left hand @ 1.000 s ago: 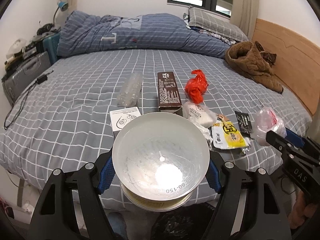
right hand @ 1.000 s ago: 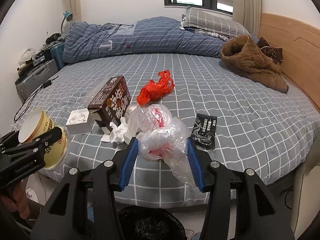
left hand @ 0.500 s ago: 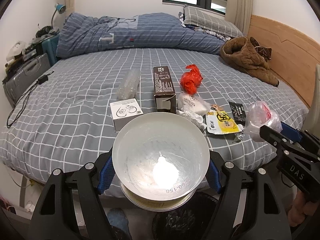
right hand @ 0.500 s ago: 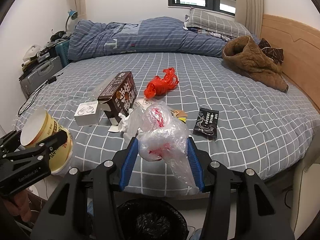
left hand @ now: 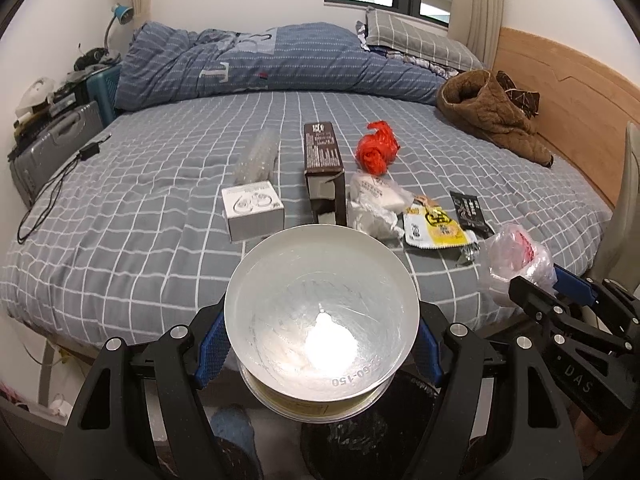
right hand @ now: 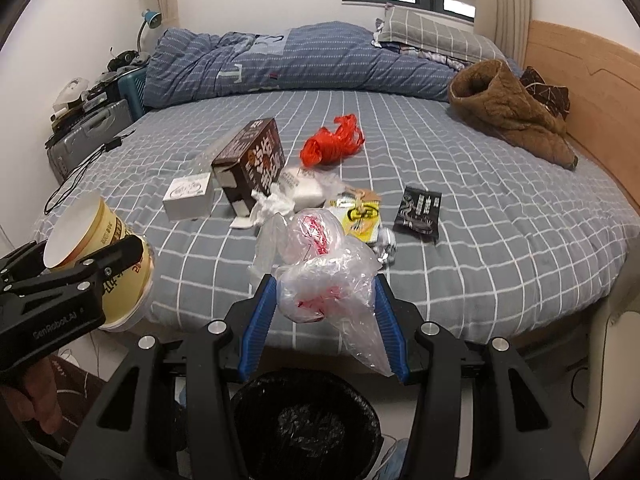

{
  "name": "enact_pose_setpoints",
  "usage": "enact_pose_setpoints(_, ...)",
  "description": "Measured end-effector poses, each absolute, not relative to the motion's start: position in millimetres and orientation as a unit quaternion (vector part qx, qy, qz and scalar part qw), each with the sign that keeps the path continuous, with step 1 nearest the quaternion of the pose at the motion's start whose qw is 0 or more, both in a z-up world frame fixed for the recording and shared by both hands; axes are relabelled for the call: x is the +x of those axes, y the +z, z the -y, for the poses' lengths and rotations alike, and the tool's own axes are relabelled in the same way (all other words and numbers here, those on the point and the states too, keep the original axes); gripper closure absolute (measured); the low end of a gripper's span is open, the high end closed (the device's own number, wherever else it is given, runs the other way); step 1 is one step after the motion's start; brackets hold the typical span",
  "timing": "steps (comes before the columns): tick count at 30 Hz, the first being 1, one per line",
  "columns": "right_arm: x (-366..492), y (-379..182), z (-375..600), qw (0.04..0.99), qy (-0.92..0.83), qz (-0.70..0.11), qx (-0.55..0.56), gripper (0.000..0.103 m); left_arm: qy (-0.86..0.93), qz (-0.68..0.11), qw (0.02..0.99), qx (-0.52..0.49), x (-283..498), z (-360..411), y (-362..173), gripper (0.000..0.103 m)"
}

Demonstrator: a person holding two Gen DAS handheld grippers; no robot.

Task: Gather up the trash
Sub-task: 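Carry the cup and clear bag over the black trash bin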

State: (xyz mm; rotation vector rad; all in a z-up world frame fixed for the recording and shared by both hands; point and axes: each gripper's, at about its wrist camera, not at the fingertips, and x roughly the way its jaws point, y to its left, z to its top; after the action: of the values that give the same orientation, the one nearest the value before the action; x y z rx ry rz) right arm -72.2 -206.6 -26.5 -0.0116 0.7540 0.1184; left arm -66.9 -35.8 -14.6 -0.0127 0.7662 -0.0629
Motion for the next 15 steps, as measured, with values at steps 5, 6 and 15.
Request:
enact_pose_setpoints(5, -85.2, -30.1, 204.7, 0.925, 0.059, -0.374, -0.004, 0.056, -0.029, -0.381, 0.924, -0.008, -81.6, 34.2, -19.6, 0.031)
enact_pose_setpoints(6, -88.7, -31.4, 204.9, 0.925, 0.059, -0.376, -0.003, 0.056, -0.028, -0.382, 0.924, -0.008, -83.9, 34.2, -20.7, 0.031)
enact_pose_setpoints(15, -115.1, -44.9, 205.0, 0.915, 0.057, -0.399, -0.001, 0.056, -0.022, -0.402, 0.915, -0.014, -110.7, 29.8, -34.5, 0.031)
